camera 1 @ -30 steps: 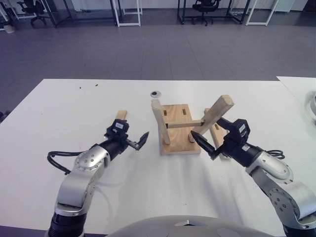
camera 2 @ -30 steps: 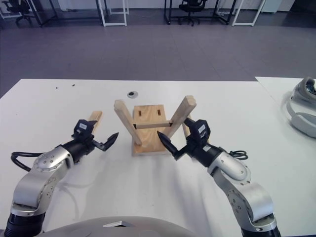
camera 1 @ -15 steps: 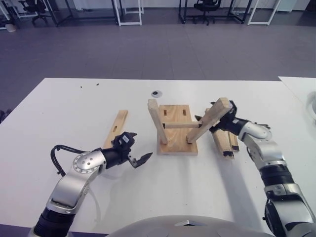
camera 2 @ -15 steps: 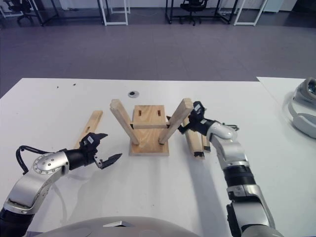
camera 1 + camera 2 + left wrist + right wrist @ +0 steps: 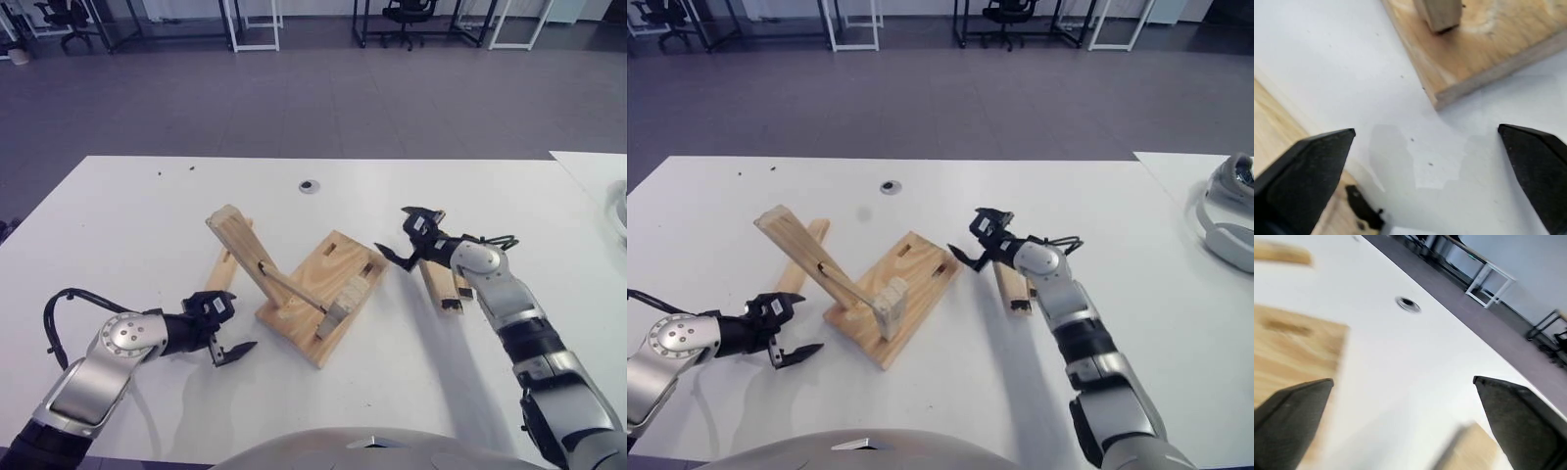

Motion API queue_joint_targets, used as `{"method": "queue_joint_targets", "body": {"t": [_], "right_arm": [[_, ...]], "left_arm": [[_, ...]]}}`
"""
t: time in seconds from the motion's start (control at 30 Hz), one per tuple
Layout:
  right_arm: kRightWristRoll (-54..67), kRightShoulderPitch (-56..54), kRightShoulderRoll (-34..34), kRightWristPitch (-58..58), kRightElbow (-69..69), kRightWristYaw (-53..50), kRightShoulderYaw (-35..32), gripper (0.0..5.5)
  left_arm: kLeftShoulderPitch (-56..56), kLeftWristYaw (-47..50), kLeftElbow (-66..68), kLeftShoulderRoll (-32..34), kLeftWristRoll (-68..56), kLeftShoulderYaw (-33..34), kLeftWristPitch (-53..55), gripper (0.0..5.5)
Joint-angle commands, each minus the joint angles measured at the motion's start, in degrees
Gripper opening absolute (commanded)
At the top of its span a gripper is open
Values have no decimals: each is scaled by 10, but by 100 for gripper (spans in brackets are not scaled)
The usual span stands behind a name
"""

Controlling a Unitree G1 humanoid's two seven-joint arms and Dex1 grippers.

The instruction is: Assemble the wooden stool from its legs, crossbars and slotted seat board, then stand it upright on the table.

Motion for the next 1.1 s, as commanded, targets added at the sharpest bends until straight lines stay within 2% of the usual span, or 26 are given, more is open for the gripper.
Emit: {"method": "queue_joint_targets", "body": {"t": [0.03,0.1,0.17,0.23,0.37,0.43,0.53,0.63,0.77,0.83,0.93,1.1], "right_arm": [[-32,-50,26,-70,167,46,36,533],[-21,-44,36,-108,192,84,38,533],[30,0,22,-121,122,157,29,533],[61,62,-30,-122,11,204,20,533],[126,152,-119,-60,-187,266,-16,533],[133,147,-132,-31,-221,253,-48,533],[92,86,-122,-27,-161,189,-76,533],[54,36,-88,-51,-71,124,-71,533],[18,-34,-32,-96,78,83,-50,533],[3,-66,-14,-113,147,89,-37,533],[-10,-70,-6,-127,176,148,-6,533],[19,-10,8,-101,82,198,1,533]], "left_arm": [[-32,31,18,-34,40,-51,3,540],[-54,31,37,-44,63,-82,-12,540],[-115,43,101,-74,91,-109,-42,540],[-193,64,193,-109,120,-126,-77,540],[-292,90,349,-173,118,-105,-147,540],[-348,114,444,-204,103,-70,-187,540],[-363,88,495,-172,63,-4,-230,540],[-306,37,457,-115,45,22,-259,540],[-176,-84,261,-54,-9,5,-223,540],[-154,-99,232,-33,38,-30,-233,540],[-187,-69,255,-60,98,-72,-242,540],[-281,17,382,-176,141,-114,-270,540]]}}
